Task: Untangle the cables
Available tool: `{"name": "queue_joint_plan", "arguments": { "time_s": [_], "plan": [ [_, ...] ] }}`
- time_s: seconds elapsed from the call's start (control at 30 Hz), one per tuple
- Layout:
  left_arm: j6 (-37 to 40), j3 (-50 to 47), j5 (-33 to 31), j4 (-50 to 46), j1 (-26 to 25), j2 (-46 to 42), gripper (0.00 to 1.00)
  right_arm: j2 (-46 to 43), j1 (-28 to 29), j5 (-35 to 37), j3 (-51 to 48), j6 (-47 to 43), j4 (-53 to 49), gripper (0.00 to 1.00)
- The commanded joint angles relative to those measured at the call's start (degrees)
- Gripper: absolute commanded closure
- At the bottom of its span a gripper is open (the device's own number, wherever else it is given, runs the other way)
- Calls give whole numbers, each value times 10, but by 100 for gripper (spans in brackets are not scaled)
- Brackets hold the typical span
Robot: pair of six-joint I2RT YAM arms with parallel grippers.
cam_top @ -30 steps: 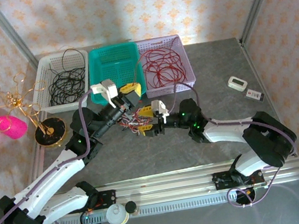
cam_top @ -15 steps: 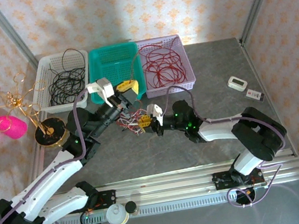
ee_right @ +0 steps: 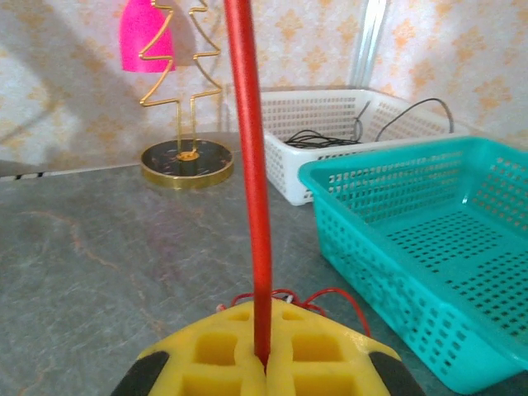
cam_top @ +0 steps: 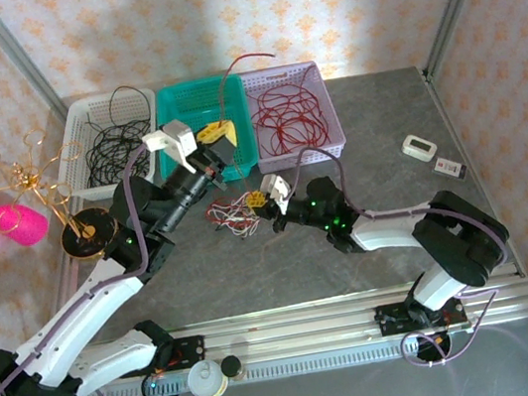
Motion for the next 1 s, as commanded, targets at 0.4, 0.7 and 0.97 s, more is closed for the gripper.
{"name": "queue_joint_plan", "arguments": {
  "time_s": [0.4, 0.7, 0.97],
  "plan": [
    [25, 141, 62, 59, 2, 40, 100, 0, 17, 205, 46, 170, -41, 73],
    [49, 209, 45, 17, 2, 75, 100, 20, 17, 171, 73, 198, -4, 62],
    [59, 285, 31, -15, 2, 99, 100, 50, 17, 153, 84, 222, 25, 56]
  ]
}}
